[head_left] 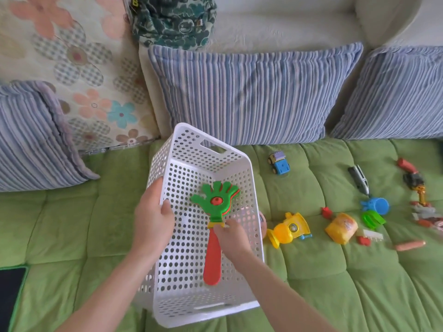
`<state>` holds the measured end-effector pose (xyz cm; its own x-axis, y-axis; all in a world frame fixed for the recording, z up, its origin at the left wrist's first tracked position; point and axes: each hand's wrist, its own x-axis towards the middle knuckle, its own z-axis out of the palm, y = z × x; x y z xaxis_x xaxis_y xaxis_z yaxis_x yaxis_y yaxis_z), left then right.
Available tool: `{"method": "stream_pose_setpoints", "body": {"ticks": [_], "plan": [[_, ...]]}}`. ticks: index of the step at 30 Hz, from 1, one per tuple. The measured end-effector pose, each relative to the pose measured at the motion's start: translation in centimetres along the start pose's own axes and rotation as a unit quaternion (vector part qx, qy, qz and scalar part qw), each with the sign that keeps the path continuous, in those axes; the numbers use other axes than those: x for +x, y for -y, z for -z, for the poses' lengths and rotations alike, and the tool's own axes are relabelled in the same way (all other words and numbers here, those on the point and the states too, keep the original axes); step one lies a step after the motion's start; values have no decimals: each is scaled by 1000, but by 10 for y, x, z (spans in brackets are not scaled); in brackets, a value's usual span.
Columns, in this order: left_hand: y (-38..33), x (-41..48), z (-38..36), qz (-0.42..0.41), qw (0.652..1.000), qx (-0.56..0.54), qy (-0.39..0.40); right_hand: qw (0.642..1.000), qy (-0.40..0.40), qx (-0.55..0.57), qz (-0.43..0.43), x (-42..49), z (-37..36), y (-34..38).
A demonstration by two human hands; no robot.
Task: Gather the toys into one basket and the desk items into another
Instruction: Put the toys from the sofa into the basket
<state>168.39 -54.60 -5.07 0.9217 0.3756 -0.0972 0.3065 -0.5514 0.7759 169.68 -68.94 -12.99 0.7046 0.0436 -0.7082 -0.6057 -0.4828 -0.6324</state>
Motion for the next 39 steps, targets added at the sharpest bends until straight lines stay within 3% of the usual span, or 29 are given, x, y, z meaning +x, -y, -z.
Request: {"method": "stream_pose_setpoints", "body": {"ticks": [2, 5, 8, 11, 14, 21, 30, 39], "plan": [[-1, 4, -4, 14, 1000, -1, 6, 999, -29, -25, 36, 7, 13, -7], [-9, 8, -9, 19, 1000, 3, -9, 984, -149, -16, 91, 22, 42, -17], [-16, 14, -12, 20, 999, 18, -32, 974, -218, 28, 51, 41, 69, -29], [-16, 21, -17, 22, 997, 46, -59, 982, -161, -103, 5, 69, 92, -52], [-10, 28, -24, 34, 994, 74, -71, 965, -95, -244, -5, 97, 101, -68], [-1, 38, -31, 28, 990, 115, -76, 936, -26, -351, -1, 133, 91, -72], [8, 44, -24, 30, 992, 112, -58, 912, -101, -398, -2, 138, 78, -63], [-11, 43, -28, -7, 996, 86, -20, 911, -218, -348, 27, 99, 150, -12]]}}
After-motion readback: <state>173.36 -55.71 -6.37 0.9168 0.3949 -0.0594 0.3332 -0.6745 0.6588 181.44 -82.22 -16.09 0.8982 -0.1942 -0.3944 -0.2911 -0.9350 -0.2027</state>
